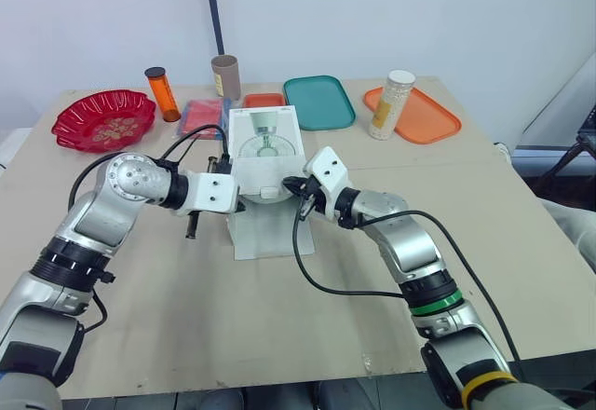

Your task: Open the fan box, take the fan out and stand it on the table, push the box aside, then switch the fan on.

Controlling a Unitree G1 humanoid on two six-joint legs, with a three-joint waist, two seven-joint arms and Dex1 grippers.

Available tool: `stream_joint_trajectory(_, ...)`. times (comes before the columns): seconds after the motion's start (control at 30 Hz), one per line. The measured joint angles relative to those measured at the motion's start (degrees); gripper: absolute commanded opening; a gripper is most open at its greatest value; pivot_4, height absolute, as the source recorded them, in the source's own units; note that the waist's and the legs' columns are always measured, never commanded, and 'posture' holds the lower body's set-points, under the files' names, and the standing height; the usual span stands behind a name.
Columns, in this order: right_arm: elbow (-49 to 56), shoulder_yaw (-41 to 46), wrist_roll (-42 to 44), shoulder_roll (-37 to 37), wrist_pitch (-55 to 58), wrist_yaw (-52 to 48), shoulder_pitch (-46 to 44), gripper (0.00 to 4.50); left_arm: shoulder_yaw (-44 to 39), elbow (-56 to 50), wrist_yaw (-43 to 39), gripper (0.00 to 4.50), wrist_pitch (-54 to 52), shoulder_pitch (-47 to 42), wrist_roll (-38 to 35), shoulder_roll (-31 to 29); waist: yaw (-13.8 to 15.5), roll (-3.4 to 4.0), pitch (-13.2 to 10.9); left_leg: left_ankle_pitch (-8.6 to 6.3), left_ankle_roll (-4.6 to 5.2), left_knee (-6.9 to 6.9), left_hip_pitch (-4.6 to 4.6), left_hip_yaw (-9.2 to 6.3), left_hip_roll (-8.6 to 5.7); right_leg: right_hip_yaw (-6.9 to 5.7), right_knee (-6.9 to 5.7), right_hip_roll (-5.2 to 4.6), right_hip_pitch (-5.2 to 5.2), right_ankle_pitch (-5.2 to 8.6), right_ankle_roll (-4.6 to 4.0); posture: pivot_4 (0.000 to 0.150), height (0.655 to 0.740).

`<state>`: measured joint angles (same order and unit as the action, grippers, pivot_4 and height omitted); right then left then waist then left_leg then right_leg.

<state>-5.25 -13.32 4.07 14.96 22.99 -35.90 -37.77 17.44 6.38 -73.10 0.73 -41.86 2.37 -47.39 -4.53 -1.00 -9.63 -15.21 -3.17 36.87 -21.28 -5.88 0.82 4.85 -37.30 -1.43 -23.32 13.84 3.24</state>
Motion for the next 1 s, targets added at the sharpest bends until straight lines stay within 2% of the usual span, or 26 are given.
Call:
stream_joint_trajectory(0.1, 0.0, 0.0, 0.0, 0.0, 0.0, 0.0, 0.0, 0.01, 0.0, 1.3, -1.2, 0.0, 2.0, 0.2, 1.3, -3.2, 0.0, 0.01, 0.0, 0.0, 0.0, -0.01, 0.0, 0.0, 0.0, -0.01, 0.0, 0.0, 0.0, 0.01, -0.01, 0.15, 0.74)
stream_joint_trajectory(0.27, 0.0, 0.0, 0.0, 0.0, 0.1, -0.1, -0.1, 0.01, 0.0, 5.4, 0.6, 0.0, 3.4, 0.1, 4.2, -3.5, 0.0, 0.0, 0.0, 0.0, 0.0, 0.01, -0.01, -0.01, -0.01, -0.01, 0.0, 0.0, 0.01, 0.01, 0.0, 0.15, 0.74)
stream_joint_trajectory(0.43, 0.0, 0.0, 0.0, 0.0, 0.5, -0.1, -0.4, 0.01, -0.5, 9.3, 6.3, 0.0, 2.9, -0.4, 5.6, 0.2, 0.1, 0.0, 0.0, 0.0, 0.0, 0.02, -0.02, -0.01, -0.01, -0.01, -0.01, -0.02, 0.0, 0.01, -0.01, 0.15, 0.74)
stream_joint_trajectory(0.6, 0.5, 0.7, 0.3, 0.1, 1.8, -0.1, -0.6, 0.01, -3.3, 11.0, 11.0, 0.0, -1.2, 0.1, 3.4, 5.6, 0.1, 0.0, 0.0, 0.0, 0.0, 0.03, -0.03, -0.02, -0.02, -0.02, -0.06, -0.03, -0.01, 0.01, -0.01, 0.15, 0.74)
stream_joint_trajectory(1.0, 0.8, 2.0, 1.3, 1.1, 3.4, -0.5, -1.0, 0.01, -7.7, 11.3, 15.6, 0.0, -7.0, 5.3, -1.5, 9.4, 0.1, 0.0, 0.0, 0.0, 0.0, 0.02, -0.05, -0.06, -0.04, -0.05, -0.08, -0.06, -0.03, 0.01, -0.01, 0.15, 0.74)
